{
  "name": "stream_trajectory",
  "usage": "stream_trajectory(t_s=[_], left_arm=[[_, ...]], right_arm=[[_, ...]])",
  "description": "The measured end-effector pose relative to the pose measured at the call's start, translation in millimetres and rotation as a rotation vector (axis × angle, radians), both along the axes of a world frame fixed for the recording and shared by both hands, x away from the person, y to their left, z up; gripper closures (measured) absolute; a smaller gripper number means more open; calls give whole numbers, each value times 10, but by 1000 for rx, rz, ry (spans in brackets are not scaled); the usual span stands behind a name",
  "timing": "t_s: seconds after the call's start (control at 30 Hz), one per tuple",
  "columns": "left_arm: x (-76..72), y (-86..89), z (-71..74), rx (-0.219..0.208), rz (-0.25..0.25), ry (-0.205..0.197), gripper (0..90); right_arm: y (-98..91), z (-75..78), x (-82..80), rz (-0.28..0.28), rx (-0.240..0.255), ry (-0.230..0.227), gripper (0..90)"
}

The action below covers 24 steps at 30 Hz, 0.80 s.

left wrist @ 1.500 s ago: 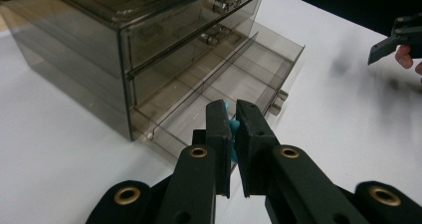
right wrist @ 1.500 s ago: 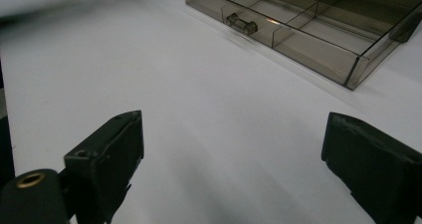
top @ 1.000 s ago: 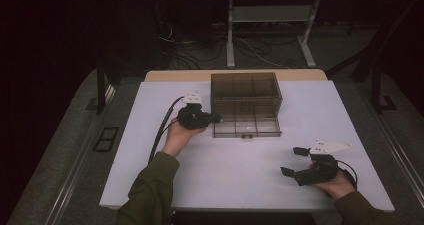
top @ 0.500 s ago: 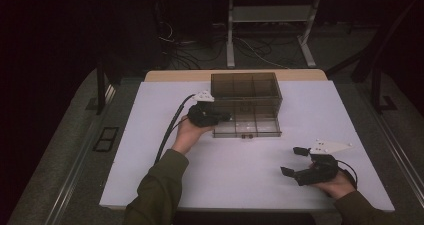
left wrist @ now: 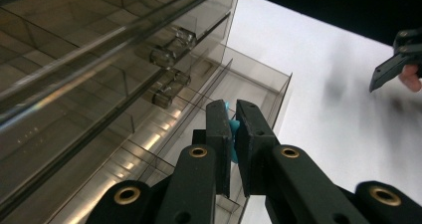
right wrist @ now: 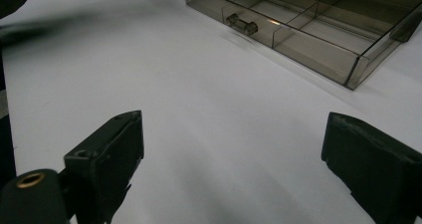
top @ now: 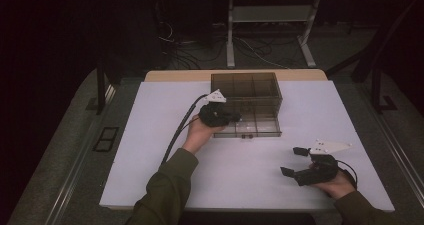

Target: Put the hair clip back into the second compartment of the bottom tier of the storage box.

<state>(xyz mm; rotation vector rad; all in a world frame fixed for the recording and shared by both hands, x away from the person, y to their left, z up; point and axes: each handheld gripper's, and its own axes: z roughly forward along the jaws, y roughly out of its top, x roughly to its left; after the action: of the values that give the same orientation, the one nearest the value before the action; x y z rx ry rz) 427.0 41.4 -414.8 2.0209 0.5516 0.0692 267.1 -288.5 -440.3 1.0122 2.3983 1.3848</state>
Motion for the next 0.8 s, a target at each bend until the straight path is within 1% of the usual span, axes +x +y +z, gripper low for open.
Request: stream_trajectory(t_s=[0.1,0.3,0.4,0.47,0.53,0.57,0.77,0.8], left_arm=[[6,-54,-49,16,-6,4,841],[10,-141,-90,27,-11,6,841],[-2,-191,-116,45,-3,16,841],[-1,-216,-133,64,-7,9,841],[-7,-243,-149,74,-5,13,841],[-6,-247,-151,90,-9,10,841],[-5,-297,-185,114,1,20,840],[-5,-305,-194,124,2,19,840]], right_arm=[[1,1,-3,-1,-1,1,90],[-7,-2,-5,1,-1,1,89],[-1,2,-8,-1,0,3,90],[5,-3,-6,1,-4,1,90],[8,-3,-8,3,-4,1,90],[7,-3,-9,3,-4,1,90],[-1,-3,-11,1,-4,2,90],[0,-2,-13,2,-4,2,90]])
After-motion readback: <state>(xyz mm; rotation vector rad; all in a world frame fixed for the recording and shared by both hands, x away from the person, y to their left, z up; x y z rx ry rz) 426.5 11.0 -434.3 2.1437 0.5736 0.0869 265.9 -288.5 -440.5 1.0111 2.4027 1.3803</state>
